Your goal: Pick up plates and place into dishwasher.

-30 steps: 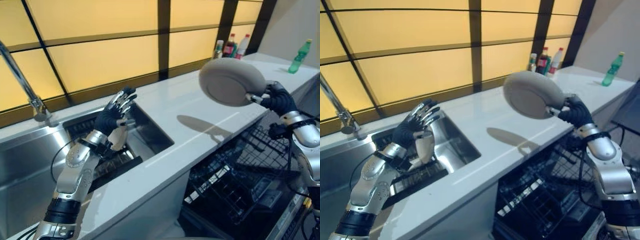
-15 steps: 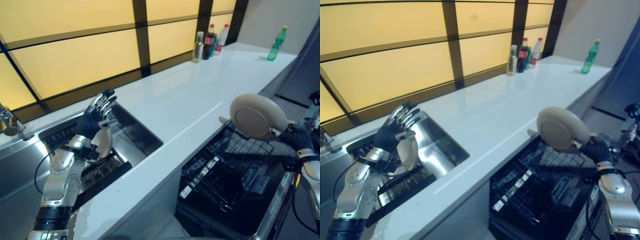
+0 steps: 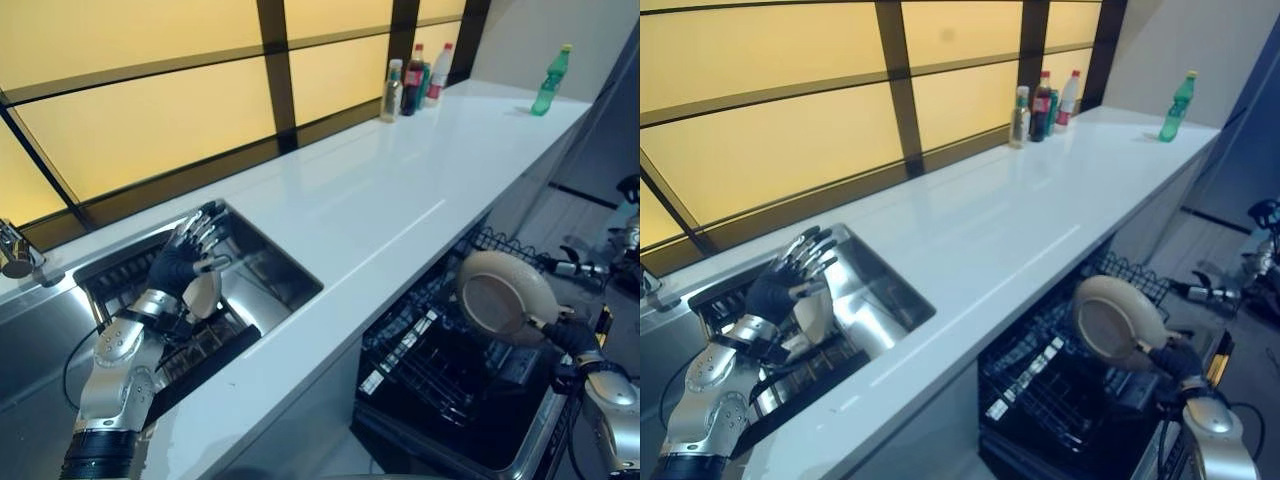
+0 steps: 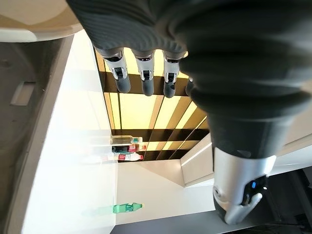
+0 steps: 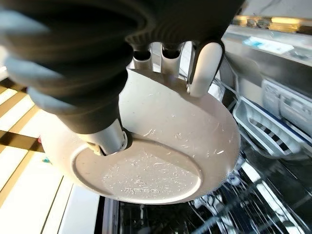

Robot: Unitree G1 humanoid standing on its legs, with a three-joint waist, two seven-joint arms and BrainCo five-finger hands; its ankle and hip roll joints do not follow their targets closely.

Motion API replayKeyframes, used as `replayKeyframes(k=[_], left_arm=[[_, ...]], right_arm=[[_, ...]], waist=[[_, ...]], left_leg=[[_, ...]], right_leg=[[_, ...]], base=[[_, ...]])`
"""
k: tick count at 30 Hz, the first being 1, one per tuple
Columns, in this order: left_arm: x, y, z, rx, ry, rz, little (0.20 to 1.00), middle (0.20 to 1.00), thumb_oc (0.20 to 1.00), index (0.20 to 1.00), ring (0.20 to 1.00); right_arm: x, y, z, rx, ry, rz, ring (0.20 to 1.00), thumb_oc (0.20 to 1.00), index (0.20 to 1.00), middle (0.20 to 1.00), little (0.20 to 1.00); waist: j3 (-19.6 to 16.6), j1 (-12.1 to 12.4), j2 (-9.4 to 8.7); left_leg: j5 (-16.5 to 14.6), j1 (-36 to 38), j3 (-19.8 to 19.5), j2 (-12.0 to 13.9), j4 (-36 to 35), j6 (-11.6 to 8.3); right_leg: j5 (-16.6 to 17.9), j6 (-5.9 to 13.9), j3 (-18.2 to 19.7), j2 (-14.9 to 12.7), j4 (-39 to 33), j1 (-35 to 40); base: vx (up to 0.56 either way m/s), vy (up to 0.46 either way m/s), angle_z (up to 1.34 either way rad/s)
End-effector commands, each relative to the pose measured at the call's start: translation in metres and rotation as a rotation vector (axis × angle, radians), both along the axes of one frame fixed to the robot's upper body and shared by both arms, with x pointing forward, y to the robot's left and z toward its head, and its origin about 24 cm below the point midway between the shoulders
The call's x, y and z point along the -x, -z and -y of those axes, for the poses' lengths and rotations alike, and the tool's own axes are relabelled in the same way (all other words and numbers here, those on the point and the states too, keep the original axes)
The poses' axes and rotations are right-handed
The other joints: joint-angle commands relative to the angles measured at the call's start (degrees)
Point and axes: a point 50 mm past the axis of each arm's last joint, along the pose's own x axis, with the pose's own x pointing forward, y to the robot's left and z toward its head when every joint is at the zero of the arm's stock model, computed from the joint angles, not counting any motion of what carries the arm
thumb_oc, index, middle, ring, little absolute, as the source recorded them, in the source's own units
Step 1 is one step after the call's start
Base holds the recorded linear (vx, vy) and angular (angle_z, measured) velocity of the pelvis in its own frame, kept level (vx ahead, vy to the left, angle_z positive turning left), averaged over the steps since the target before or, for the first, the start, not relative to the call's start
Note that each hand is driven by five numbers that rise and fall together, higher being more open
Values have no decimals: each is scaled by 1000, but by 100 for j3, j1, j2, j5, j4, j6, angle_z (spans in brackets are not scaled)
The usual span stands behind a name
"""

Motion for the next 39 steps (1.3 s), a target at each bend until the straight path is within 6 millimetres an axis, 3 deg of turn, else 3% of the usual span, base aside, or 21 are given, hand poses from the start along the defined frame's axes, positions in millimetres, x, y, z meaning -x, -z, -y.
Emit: replayKeyframes(k=[1, 19, 27, 39], left_arm=[[-1, -11, -14, -16, -54, 71, 1000, 1000, 1000, 1000, 1000], [1, -7, -4, -6, -49, 57, 1000, 1000, 1000, 1000, 1000], [-9, -26, 2, -13, -65, 123, 1000, 1000, 1000, 1000, 1000], [-22, -60, 12, -8, -95, 259, 1000, 1000, 1000, 1000, 1000]], right_arm=[[-13, -8, -4, 17, -50, 45, 200, 200, 200, 200, 200], [-14, 20, -25, 5, -189, -100, 200, 200, 200, 200, 200], [-24, 25, -26, 49, -186, -150, 200, 200, 200, 200, 200], [-57, 4, -29, 121, -180, -57, 200, 200, 200, 200, 200]], waist=[[-47, 81, -107], [537, 306, -132], [1060, 411, -133], [1823, 486, 6]], left_leg=[[-496, -151, -163, -331, 39, 315], [-255, -499, -319, -224, 222, 235], [-77, -1024, -427, -144, 485, 182], [126, -1939, -621, -124, 726, 121]], right_leg=[[-53, 330, -495, -131, 47, -349], [7, 307, -547, -118, 147, -480], [40, 259, -548, -102, 308, -788], [75, 176, -636, -140, 562, -1549]], base=[[63, -10, 0], [37, 2, 1], [-47, -19, 2], [-96, -12, 7]])
